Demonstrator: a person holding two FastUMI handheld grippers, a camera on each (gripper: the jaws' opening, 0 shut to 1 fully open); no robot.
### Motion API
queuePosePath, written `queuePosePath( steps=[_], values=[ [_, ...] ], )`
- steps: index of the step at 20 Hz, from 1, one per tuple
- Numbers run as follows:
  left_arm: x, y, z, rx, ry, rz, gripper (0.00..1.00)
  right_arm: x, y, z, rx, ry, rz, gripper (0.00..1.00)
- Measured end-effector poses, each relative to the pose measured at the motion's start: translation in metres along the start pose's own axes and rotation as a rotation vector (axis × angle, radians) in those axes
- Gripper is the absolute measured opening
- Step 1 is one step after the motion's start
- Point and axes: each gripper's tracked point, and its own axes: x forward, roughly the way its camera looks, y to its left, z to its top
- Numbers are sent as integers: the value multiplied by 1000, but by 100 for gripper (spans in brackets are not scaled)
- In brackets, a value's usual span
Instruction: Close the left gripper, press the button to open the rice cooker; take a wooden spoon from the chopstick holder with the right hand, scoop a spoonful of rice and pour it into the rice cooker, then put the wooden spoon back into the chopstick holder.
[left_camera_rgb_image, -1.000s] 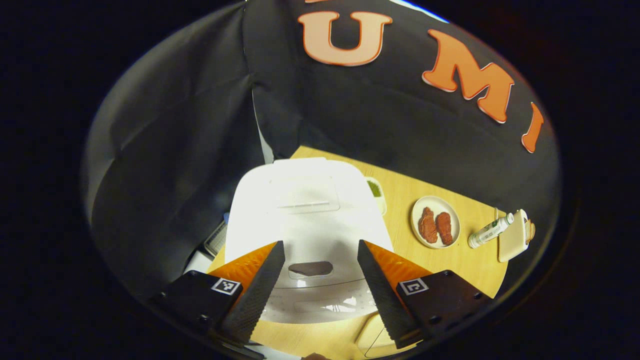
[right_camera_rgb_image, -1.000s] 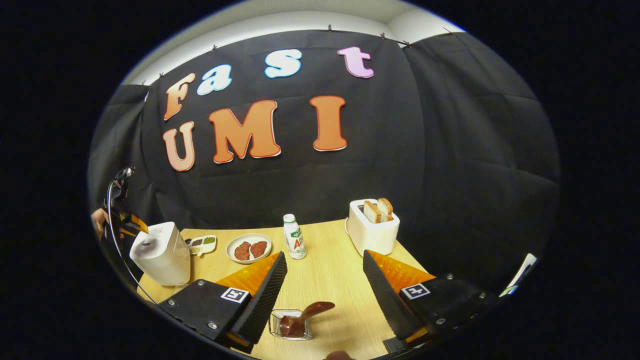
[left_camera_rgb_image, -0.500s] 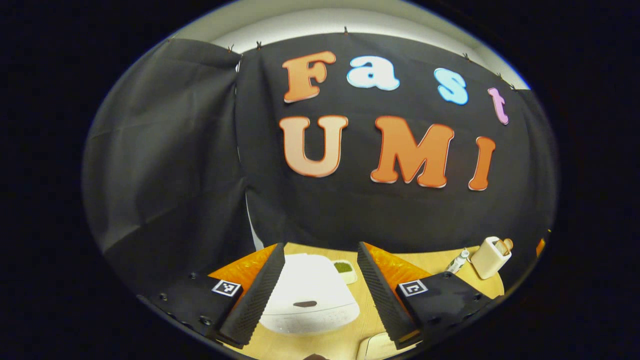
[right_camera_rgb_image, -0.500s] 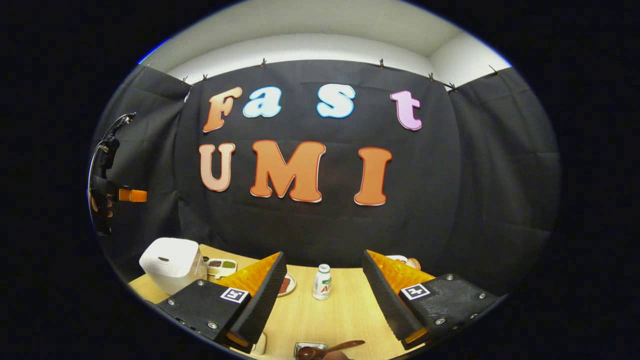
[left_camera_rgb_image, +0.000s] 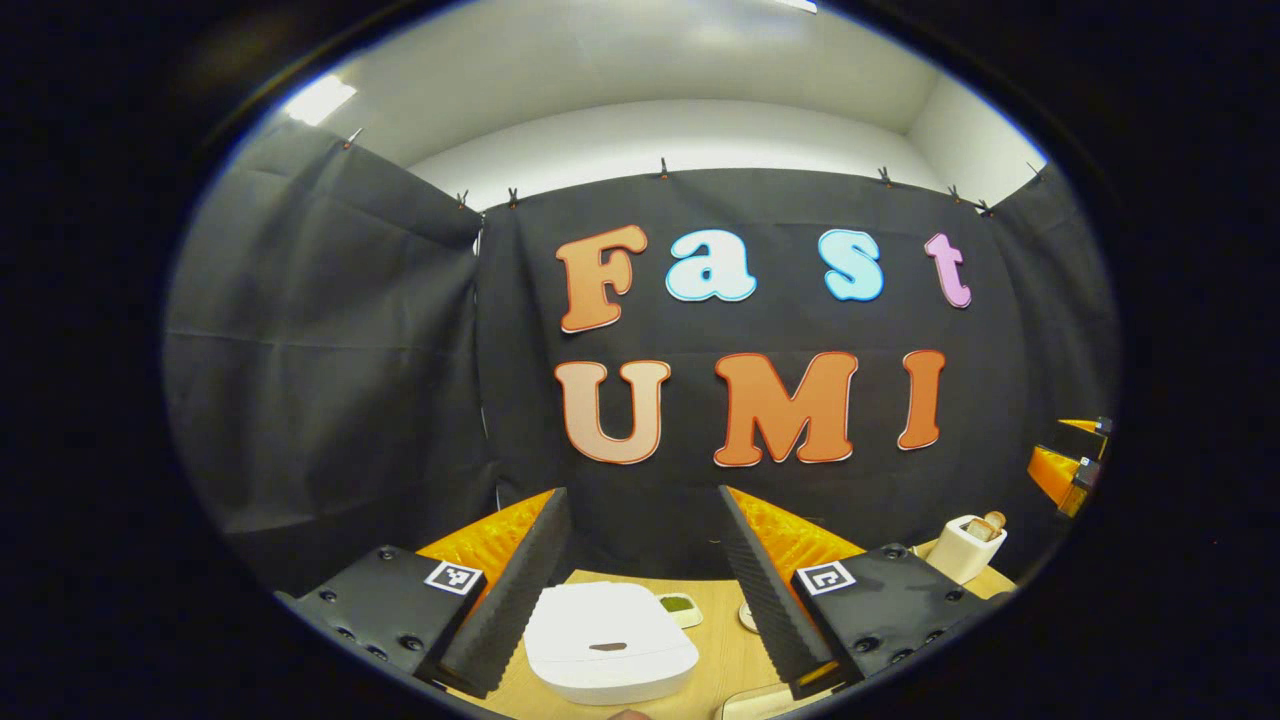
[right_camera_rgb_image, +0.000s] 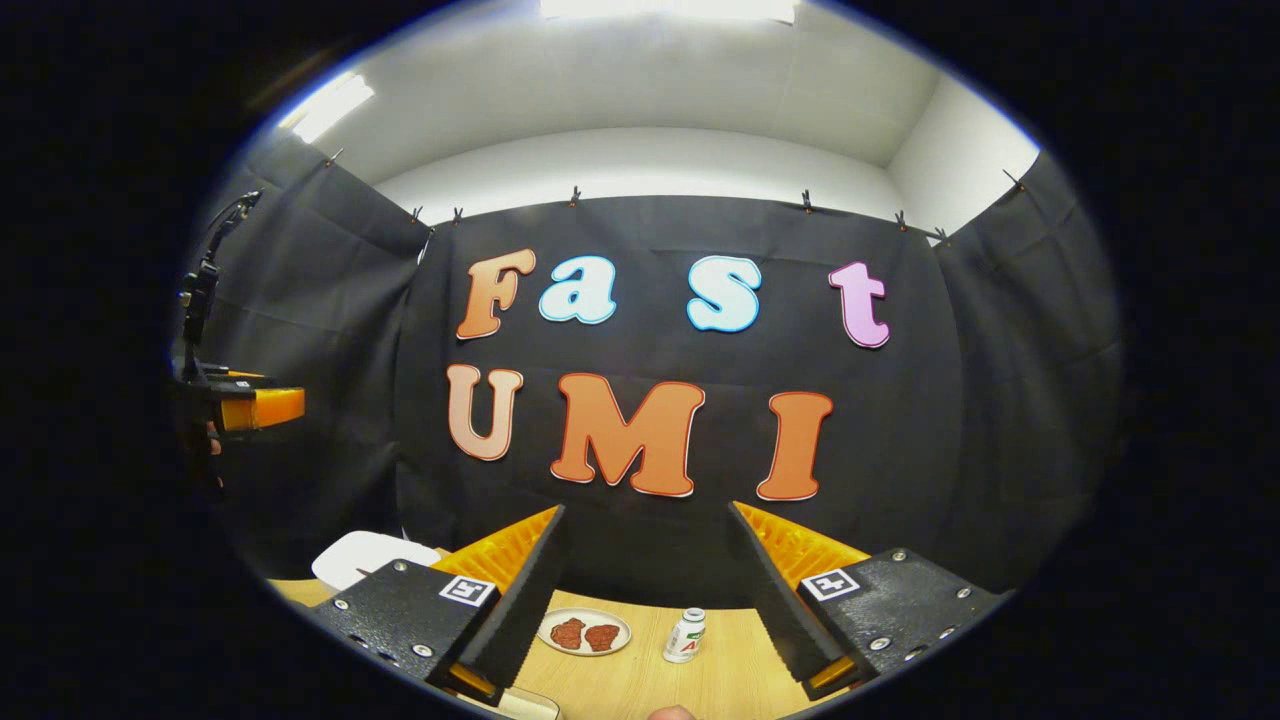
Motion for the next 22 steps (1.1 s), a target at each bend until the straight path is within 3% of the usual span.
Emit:
queuePosePath(
  steps=[10,16,17,18,22],
  values=[
    [-23,-54,-20,26,-2,-136,99,-10,0,9,-26,-49,5,97],
    [-18,-62,-18,30,-1,-156,99,-16,-12,7,-42,-33,-24,98],
    [-17,-62,-17,27,1,-157,99,-17,-13,4,-42,-24,-26,92],
    [-16,-62,-19,36,5,-162,99,-19,-12,3,-40,-17,-24,97],
    [-13,-50,-20,68,5,-150,99,-22,-14,2,-60,-9,-24,97]
  ],
)
